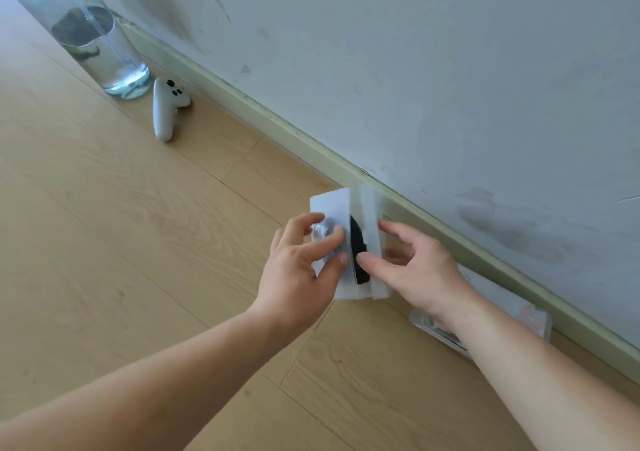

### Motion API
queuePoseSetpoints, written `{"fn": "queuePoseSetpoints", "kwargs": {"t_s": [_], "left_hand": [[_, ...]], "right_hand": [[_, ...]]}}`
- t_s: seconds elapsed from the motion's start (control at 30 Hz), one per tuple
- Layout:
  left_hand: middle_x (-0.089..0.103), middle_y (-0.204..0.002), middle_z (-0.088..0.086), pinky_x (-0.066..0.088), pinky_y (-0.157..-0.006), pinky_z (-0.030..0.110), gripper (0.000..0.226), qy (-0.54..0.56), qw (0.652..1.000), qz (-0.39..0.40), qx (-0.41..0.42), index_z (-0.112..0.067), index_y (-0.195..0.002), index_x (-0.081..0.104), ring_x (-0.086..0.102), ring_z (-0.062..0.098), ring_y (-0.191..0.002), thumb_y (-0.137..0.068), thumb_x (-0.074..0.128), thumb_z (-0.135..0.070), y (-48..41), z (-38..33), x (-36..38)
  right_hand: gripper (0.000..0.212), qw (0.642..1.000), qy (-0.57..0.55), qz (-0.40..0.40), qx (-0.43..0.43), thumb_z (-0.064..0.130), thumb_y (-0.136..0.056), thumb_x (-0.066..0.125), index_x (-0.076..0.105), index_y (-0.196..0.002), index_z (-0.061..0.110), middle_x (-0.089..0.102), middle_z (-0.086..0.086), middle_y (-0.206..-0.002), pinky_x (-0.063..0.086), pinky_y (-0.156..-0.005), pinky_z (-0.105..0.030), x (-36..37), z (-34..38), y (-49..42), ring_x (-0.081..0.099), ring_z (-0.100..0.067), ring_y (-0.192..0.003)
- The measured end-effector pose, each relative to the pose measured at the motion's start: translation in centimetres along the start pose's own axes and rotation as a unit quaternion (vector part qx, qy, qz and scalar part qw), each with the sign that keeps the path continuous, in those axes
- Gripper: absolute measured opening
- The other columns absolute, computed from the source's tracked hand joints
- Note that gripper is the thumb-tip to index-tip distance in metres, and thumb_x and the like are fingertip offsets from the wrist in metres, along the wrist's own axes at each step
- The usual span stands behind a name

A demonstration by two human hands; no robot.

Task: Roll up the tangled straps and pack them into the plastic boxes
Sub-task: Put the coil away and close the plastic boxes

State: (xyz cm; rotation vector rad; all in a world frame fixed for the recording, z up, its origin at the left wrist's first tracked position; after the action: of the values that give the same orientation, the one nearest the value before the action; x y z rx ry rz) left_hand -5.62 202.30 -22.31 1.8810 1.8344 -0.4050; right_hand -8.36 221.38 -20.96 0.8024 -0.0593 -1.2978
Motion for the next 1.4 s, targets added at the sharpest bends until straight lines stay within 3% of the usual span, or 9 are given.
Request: {"fn": "queuePoseSetpoints", "kwargs": {"t_s": [0.07,0.13,0.23,0.33,0.47,0.73,0.93,1.2,1.4], "left_hand": [[0.049,-0.154,-0.01,0.042,-0.112,0.031,0.025,-0.137,0.984,0.025,0.113,-0.041,-0.116,0.075,0.041,0.021,-0.143,-0.097,0.059,-0.043,-0.4,-0.7,0.5],[0.057,-0.149,-0.009,0.055,-0.1,0.042,0.031,-0.2,0.965,0.041,0.165,-0.037,-0.117,0.074,0.048,0.023,-0.143,-0.097,0.051,-0.046,-0.6,-1.4,1.0],[0.062,-0.143,-0.013,0.061,-0.087,0.037,0.031,-0.215,0.96,0.037,0.177,-0.036,-0.121,0.072,0.053,0.017,-0.139,-0.095,0.06,-0.048,-1.3,-1.6,0.5],[0.064,-0.141,-0.005,0.062,-0.081,0.042,0.034,-0.275,0.933,0.039,0.231,-0.029,-0.122,0.072,0.058,0.024,-0.133,-0.097,0.056,-0.047,-1.2,-1.4,0.5],[0.065,-0.14,0.004,0.063,-0.074,0.044,0.031,-0.295,0.918,0.028,0.263,-0.029,-0.122,0.073,0.061,0.034,-0.128,-0.101,0.054,-0.041,-0.4,-1.4,1.0],[0.06,-0.139,-0.001,0.052,-0.074,0.036,0.03,-0.297,0.921,0.106,0.229,-0.044,-0.122,0.072,0.051,0.031,-0.13,-0.098,0.062,-0.03,-2.5,-2.1,0.9],[0.036,-0.151,-0.015,0.033,-0.102,0.031,0.031,-0.364,0.899,0.196,0.143,-0.062,-0.132,0.057,0.027,0.022,-0.143,-0.107,0.044,-0.048,-4.0,-4.1,0.7],[0.035,-0.15,-0.017,0.036,-0.08,0.029,0.031,-0.363,0.895,0.228,0.127,-0.062,-0.13,0.059,0.025,0.02,-0.144,-0.108,0.046,-0.045,-4.1,-4.0,0.7],[0.041,-0.149,-0.019,0.043,-0.075,0.03,0.031,-0.358,0.896,0.232,0.123,-0.062,-0.126,0.063,0.029,0.021,-0.141,-0.106,0.051,-0.042,-4.4,-4.3,0.7]], "right_hand": [[0.038,0.999,-0.038,0.014,0.018,0.028,-0.09,0.077,0.068,-0.125,0.037,0.08,0.012,-0.096,0.057,-0.092,-0.031,0.4,-1.0,-0.1,0.074,-0.005,-0.098],[0.024,0.998,-0.053,0.016,0.01,0.02,-0.095,0.07,0.075,-0.115,0.032,0.081,0.011,-0.096,0.06,-0.094,-0.038,0.4,-1.0,-0.2,0.076,-0.011,-0.097],[0.02,0.996,-0.084,0.019,0.002,0.012,-0.094,0.071,0.078,-0.101,0.029,0.081,0.01,-0.091,0.064,-0.076,-0.031,0.1,-0.3,0.0,0.078,-0.012,-0.09],[0.02,0.995,-0.101,0.006,0.01,0.014,-0.093,0.072,0.077,-0.103,0.03,0.081,0.009,-0.092,0.065,-0.082,-0.045,0.3,-0.7,-0.1,0.078,-0.013,-0.088],[0.028,0.989,-0.141,0.004,0.034,0.026,-0.088,0.081,0.075,-0.115,0.031,0.081,0.009,-0.098,0.063,-0.087,-0.05,0.3,-1.7,-0.1,0.077,-0.013,-0.093],[0.047,0.982,-0.182,0.026,0.042,0.017,-0.084,0.085,0.07,-0.127,0.027,0.081,0.001,-0.1,0.063,-0.085,-0.049,1.1,-2.1,-0.2,0.078,-0.019,-0.095],[0.046,0.977,-0.197,-0.01,0.076,0.013,-0.079,0.088,0.073,-0.122,0.023,0.082,-0.002,-0.097,0.065,-0.079,-0.045,1.0,-2.5,-0.8,0.079,-0.022,-0.089],[0.027,0.991,-0.13,0.0,0.043,0.017,-0.084,0.08,0.08,-0.105,0.035,0.081,0.007,-0.096,0.061,-0.092,-0.047,1.5,-1.7,-1.0,0.077,-0.018,-0.098],[0.024,0.989,-0.141,0.005,0.051,0.014,-0.089,0.079,0.079,-0.11,0.027,0.082,0.003,-0.095,0.064,-0.084,-0.045,1.2,-1.3,-0.7,0.077,-0.02,-0.096]]}}
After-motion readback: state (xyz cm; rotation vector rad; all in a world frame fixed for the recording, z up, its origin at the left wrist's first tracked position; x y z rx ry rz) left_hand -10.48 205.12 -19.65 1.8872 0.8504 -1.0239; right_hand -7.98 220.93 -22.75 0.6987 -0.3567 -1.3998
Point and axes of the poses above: each hand's wrist, its own y-axis away from the middle knuckle, its own x-axis out of the palm, z = x × y, the point moved 5 cm from there along -y, towards the middle knuckle
